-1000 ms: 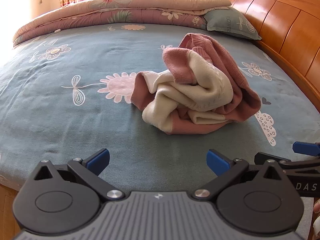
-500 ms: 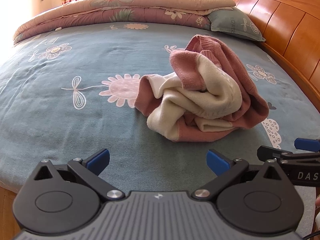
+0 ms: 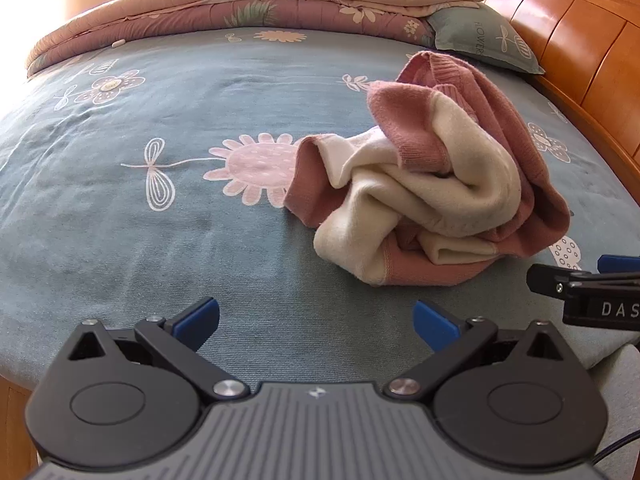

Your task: Fold clothes

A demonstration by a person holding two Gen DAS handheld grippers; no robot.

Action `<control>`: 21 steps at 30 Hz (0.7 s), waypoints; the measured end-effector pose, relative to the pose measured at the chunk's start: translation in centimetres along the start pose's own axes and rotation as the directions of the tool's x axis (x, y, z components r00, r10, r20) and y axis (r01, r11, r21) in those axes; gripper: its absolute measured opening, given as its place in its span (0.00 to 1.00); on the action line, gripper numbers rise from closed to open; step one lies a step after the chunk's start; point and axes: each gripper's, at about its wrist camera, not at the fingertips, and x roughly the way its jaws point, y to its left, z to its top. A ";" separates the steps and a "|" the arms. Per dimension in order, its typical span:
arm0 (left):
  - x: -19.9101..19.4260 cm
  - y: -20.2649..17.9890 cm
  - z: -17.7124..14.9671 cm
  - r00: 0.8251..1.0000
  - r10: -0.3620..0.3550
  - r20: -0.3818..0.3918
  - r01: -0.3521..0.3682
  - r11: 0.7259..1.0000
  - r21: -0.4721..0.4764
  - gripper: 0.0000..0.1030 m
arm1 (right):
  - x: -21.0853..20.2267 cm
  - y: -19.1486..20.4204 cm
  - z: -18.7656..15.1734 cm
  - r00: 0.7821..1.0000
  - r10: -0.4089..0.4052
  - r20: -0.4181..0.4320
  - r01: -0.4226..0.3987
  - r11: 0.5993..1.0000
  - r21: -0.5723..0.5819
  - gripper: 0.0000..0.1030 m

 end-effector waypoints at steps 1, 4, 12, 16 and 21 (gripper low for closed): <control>0.1 0.2 0.2 1.000 0.000 0.001 0.000 1.000 -0.003 1.00 | 0.2 0.0 0.4 1.000 -0.013 0.008 0.013 1.000 -0.009 1.00; 0.3 0.5 0.7 1.000 0.006 0.003 -0.006 1.000 -0.007 1.00 | 0.9 -0.1 1.7 0.998 -0.063 0.031 0.064 0.997 -0.035 1.00; 1.9 0.8 2.0 1.000 0.001 -0.013 -0.001 1.000 -0.019 1.00 | 3.0 -2.0 5.0 0.989 -0.124 0.082 0.127 0.992 -0.025 1.00; 2.7 0.7 2.5 1.000 0.001 -0.026 -0.002 1.000 -0.015 1.00 | 4.8 -2.6 6.2 0.987 -0.141 0.076 0.143 0.989 -0.026 1.00; 3.6 0.5 2.9 0.999 0.012 -0.041 -0.012 1.000 -0.005 1.00 | 6.1 -4.5 7.0 0.977 -0.193 0.086 0.193 0.981 0.008 1.00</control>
